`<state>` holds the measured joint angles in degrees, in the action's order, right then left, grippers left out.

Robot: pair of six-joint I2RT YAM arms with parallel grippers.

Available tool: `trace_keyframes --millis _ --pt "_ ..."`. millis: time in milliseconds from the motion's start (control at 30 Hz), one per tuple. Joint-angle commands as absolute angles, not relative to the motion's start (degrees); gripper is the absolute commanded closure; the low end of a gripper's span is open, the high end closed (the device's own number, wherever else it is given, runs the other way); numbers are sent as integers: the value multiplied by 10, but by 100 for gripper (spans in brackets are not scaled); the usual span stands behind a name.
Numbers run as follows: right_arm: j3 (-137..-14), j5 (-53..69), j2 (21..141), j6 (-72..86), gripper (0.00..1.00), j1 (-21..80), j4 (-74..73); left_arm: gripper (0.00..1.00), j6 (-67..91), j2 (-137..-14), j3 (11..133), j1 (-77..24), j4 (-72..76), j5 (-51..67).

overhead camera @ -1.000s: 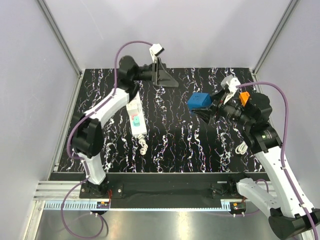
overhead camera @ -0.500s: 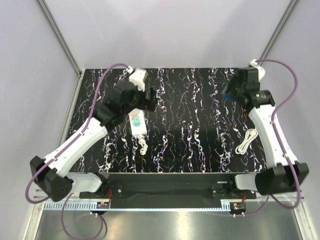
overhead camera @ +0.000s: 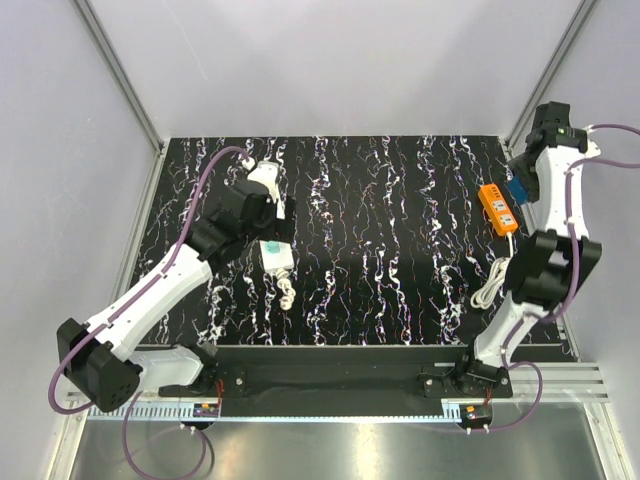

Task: Insert the plug

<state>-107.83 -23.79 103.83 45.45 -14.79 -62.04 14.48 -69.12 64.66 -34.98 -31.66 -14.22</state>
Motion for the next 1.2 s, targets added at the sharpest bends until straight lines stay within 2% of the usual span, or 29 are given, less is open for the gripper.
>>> trace_keyframes --millis 0,133,300,700,1167 --pt "-1144 -173 1125 521 100 -166 -699 1 176 -685 658 -352 -325 -173" --pt "-1185 -142 1186 548 100 -174 -722 1 169 -698 674 -352 -344 -169" --pt "-1259 -207 1234 612 100 -177 -780 1 166 -707 676 -359 -348 -176" --pt "-1282 -212 1291 628 100 -187 -766 1 159 -699 677 -372 -352 -208" --pt "-1173 -193 1276 624 100 -200 -667 1 152 -704 679 -383 -352 -223"
